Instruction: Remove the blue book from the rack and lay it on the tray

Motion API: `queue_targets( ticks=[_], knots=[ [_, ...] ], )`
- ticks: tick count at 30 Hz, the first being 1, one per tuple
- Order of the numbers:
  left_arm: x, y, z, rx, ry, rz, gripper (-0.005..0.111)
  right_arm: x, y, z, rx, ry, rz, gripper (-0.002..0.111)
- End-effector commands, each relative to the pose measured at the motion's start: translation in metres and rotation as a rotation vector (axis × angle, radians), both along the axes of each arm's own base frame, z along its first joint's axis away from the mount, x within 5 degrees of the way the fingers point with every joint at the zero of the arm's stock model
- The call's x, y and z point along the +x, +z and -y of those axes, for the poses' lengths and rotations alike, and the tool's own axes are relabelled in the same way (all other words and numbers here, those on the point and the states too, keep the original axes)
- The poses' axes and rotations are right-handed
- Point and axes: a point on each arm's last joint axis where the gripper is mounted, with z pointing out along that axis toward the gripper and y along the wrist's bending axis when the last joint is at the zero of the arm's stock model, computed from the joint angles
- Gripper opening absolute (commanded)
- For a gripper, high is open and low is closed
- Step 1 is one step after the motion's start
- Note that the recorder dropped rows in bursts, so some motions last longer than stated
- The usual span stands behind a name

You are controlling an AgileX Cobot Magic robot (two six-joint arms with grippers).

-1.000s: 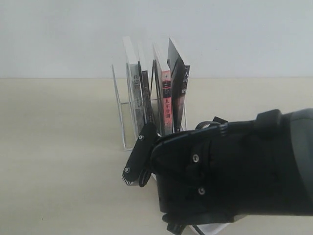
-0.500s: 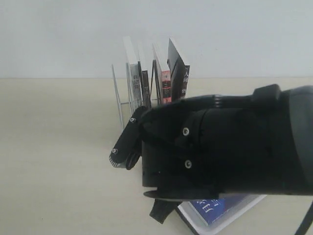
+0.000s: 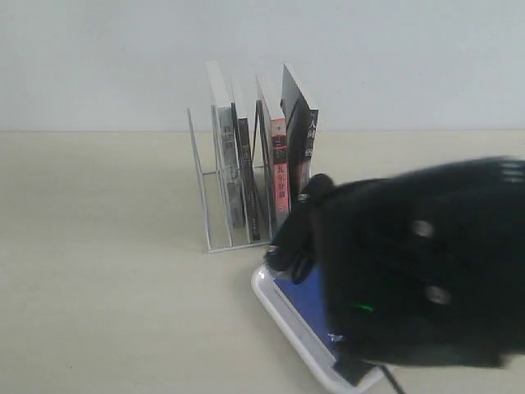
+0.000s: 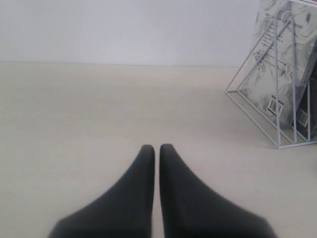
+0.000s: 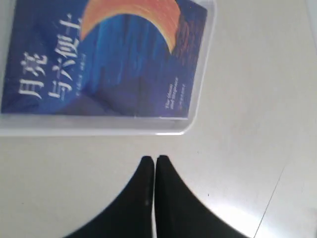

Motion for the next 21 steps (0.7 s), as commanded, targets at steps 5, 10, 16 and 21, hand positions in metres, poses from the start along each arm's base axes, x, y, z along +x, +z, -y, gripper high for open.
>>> queue_targets(
  ticks=[5,10,16,21],
  knots=[
    [0.0,0.001,0.0,-0.004,0.002,0.008,0.004,-0.022,0.037,0.08,0.246,-0.088,0.224,0.0],
    [0.0,0.001,0.0,-0.004,0.002,0.008,0.004,0.012,0.072,0.106,0.576,-0.084,0.402,0.0],
    [0.0,0.001,0.0,-0.004,0.002,0.008,0.004,0.038,0.116,0.138,0.846,-0.164,0.619,0.0],
    [0.0,0.001,0.0,-0.004,0.002,0.008,0.004,0.033,0.141,0.153,0.88,-0.217,0.719,0.0]
  ],
)
